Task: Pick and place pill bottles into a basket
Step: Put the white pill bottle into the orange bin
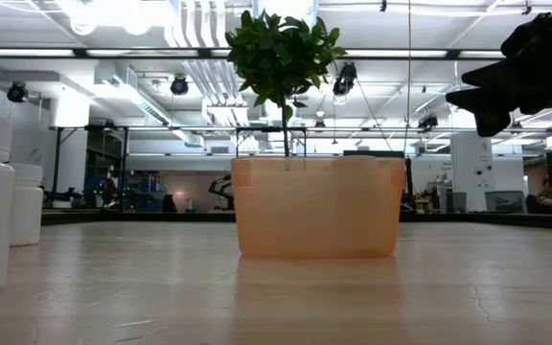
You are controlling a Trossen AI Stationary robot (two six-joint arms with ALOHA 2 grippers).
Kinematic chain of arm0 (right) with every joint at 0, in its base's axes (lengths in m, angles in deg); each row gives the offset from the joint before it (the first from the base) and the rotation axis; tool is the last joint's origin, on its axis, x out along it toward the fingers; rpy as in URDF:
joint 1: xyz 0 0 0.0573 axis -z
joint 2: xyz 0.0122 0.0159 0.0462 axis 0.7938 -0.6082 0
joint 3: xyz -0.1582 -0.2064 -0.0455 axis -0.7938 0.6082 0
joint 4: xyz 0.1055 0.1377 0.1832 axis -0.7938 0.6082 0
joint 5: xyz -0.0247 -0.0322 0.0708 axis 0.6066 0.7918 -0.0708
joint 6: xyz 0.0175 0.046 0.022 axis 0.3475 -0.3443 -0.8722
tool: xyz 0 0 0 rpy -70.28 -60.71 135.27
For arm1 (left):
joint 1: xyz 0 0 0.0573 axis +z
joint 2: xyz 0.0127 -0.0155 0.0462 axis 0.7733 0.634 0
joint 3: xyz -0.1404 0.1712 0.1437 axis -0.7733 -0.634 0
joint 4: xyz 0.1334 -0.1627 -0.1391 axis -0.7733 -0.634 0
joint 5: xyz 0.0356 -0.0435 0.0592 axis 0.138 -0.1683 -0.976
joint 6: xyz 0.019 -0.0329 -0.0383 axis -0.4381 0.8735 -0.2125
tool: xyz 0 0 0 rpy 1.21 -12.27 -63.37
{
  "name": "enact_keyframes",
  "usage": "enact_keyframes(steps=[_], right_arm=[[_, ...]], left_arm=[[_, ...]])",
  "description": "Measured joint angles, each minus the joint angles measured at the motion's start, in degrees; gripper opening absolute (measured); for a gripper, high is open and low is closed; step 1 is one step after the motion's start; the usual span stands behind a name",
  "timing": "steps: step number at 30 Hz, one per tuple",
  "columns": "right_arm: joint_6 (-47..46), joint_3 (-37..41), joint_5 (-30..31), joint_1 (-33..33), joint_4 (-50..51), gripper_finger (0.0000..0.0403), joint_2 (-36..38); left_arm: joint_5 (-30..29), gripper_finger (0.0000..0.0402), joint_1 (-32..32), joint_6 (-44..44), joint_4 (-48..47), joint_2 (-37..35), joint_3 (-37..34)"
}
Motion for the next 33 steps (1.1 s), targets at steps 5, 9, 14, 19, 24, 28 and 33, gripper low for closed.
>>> enact_keyframes(steps=[5,9,14,19,24,28,33], right_arm=[[0.0,0.0,0.0,0.0,0.0,0.0192,0.0],[0.0,0.0,0.0,0.0,0.0,0.0192,0.0],[0.0,0.0,0.0,0.0,0.0,0.0192,0.0],[0.0,0.0,0.0,0.0,0.0,0.0192,0.0],[0.0,0.0,0.0,0.0,0.0,0.0192,0.0],[0.0,0.0,0.0,0.0,0.0,0.0192,0.0],[0.0,0.0,0.0,0.0,0.0,0.0192,0.0]], left_arm=[[1.0,0.0200,-0.2,-1.6,-19.8,0.4,7.1],[1.6,0.0200,-1.3,-3.1,-30.5,1.9,12.8],[1.6,0.0200,-3.0,-3.1,-33.7,5.3,18.1],[1.6,0.0200,-7.3,-1.1,-34.2,9.3,21.5],[1.1,0.0200,-14.3,4.2,-36.3,13.7,23.4],[0.1,0.0200,-21.0,15.6,-45.7,17.0,24.8],[2.4,0.0200,-30.8,35.2,-51.2,21.2,24.4]])
